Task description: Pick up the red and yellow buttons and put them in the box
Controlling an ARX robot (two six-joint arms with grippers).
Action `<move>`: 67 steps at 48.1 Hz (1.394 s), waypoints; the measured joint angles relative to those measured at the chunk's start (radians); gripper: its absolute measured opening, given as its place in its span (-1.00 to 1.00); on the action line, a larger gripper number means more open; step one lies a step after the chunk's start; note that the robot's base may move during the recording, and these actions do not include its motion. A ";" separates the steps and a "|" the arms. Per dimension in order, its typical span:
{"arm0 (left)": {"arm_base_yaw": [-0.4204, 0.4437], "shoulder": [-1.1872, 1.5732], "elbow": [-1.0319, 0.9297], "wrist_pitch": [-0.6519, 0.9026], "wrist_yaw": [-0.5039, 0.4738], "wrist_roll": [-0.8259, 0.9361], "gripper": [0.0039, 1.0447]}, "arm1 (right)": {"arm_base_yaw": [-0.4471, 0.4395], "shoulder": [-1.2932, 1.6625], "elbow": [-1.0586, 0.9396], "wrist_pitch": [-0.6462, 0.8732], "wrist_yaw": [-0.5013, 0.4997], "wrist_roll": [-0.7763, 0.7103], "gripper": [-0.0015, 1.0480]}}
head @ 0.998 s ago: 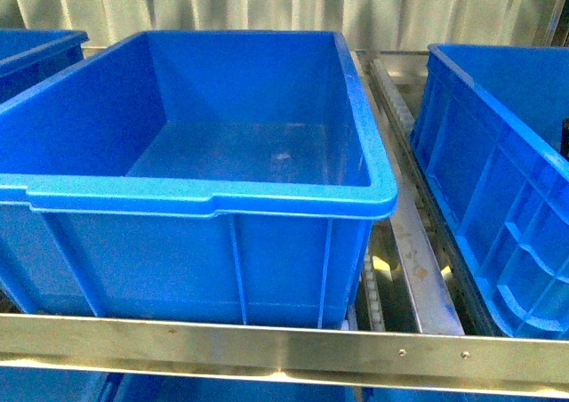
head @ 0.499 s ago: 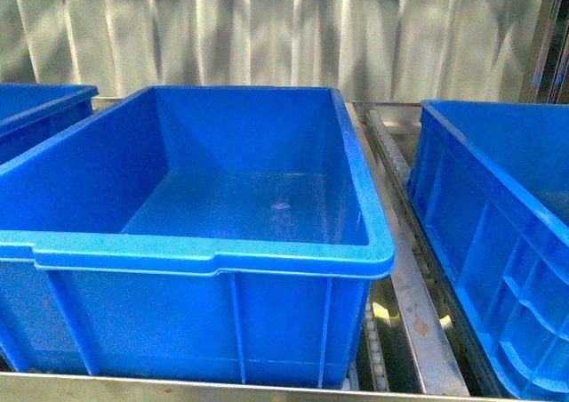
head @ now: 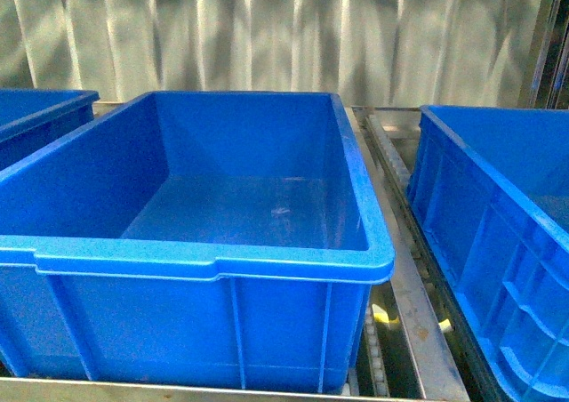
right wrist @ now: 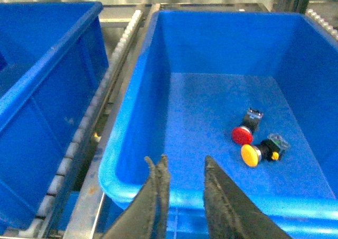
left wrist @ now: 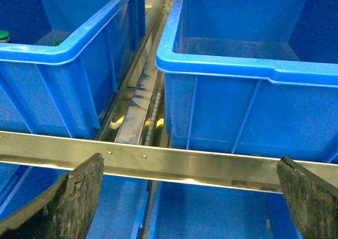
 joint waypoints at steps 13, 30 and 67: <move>0.000 0.000 0.000 0.000 0.000 0.000 0.86 | 0.003 -0.104 -0.143 0.032 0.010 -0.004 -0.87; 0.000 0.000 0.000 0.000 0.000 0.000 0.86 | 0.003 -0.233 -0.253 0.019 0.010 -0.003 -0.87; 0.000 0.000 0.000 0.000 0.000 0.000 0.86 | 0.003 -0.493 -0.352 -0.114 0.010 -0.004 -0.87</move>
